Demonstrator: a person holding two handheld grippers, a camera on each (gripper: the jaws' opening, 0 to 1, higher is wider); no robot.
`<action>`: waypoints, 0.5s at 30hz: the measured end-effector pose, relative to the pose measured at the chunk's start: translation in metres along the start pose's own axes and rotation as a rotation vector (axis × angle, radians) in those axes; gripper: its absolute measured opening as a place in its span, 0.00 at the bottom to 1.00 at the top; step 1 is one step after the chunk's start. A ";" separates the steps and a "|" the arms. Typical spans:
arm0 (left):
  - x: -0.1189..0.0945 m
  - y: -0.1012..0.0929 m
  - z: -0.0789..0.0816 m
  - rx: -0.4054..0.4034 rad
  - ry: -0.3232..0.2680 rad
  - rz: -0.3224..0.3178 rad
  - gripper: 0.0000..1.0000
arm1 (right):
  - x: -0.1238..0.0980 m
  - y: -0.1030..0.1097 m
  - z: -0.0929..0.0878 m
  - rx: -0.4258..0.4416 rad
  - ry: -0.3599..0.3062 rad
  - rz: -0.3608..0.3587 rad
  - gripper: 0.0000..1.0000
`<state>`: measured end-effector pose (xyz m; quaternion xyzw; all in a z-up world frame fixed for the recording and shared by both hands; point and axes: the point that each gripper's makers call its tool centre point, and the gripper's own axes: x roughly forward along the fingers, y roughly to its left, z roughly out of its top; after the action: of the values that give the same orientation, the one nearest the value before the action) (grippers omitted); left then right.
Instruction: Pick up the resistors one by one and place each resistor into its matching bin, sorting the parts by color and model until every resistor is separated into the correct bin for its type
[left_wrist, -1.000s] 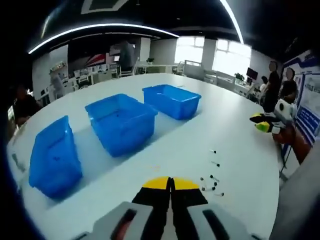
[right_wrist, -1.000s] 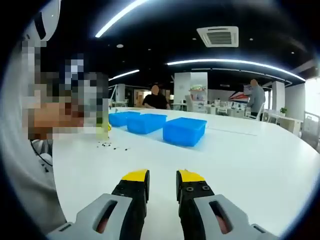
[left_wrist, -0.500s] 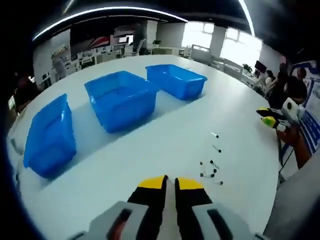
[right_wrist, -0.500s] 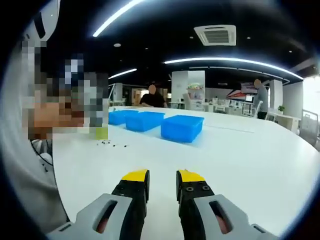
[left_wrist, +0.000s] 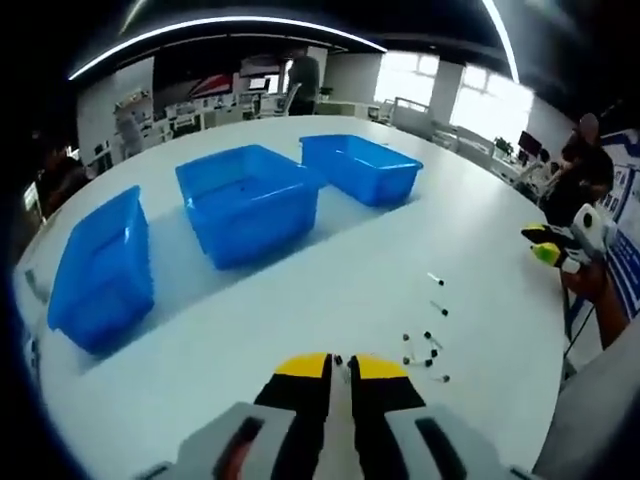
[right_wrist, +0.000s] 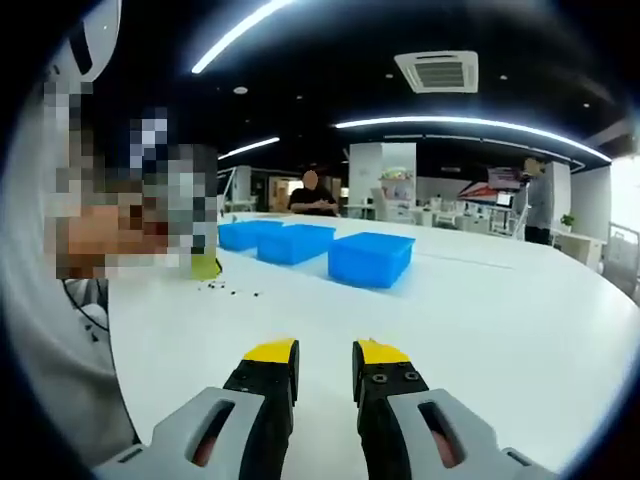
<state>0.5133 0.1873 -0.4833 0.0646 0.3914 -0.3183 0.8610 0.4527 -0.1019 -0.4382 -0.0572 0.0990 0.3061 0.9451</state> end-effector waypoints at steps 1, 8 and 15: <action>0.000 0.001 0.000 -0.003 0.000 0.002 0.11 | 0.000 0.000 -0.001 0.000 0.002 -0.002 0.24; -0.001 0.005 0.001 -0.012 -0.003 0.011 0.11 | -0.003 -0.003 -0.003 0.003 0.008 -0.012 0.24; -0.001 0.004 -0.003 0.025 -0.008 0.008 0.07 | 0.003 0.000 -0.002 -0.001 0.015 0.008 0.24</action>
<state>0.5136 0.1920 -0.4855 0.0759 0.3836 -0.3200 0.8629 0.4544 -0.1005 -0.4407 -0.0595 0.1061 0.3096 0.9430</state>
